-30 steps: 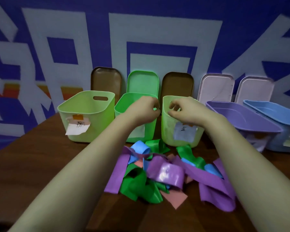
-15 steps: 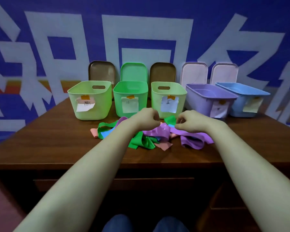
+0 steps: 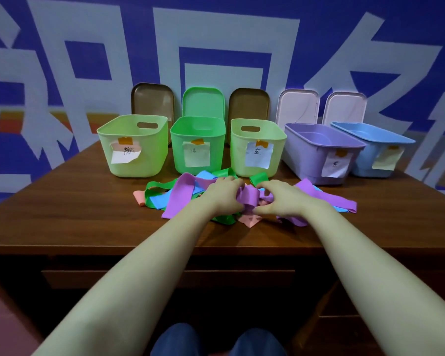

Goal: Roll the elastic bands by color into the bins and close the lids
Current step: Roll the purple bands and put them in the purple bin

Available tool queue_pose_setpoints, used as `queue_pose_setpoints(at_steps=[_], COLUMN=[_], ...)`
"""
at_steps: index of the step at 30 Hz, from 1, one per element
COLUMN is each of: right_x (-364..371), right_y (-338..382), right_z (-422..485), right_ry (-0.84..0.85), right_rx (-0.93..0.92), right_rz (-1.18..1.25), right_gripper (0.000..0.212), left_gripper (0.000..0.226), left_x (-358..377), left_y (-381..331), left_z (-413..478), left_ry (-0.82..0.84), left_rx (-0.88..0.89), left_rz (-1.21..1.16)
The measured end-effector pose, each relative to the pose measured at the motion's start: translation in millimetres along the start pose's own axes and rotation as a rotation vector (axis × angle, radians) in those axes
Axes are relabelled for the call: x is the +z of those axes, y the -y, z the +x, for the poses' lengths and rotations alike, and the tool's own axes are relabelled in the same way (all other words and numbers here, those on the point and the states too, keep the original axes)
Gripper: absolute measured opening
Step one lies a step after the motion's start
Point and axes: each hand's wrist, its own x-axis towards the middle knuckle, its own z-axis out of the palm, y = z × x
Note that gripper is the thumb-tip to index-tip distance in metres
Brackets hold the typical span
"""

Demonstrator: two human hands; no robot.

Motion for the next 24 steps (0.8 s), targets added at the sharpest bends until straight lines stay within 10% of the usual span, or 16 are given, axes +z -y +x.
queue_pose_setpoints(at_steps=[24], right_x=[-35.8], right_y=[3.8], right_z=[40.8], right_ry=[-0.401], right_rx=[0.028], right_rz=[0.805], right_gripper=[0.039], left_gripper=[0.046], left_x=[-22.3], left_y=[13.4], left_z=[27.4], left_ry=[-0.272], left_rx=[-0.009], left_rz=[-0.314])
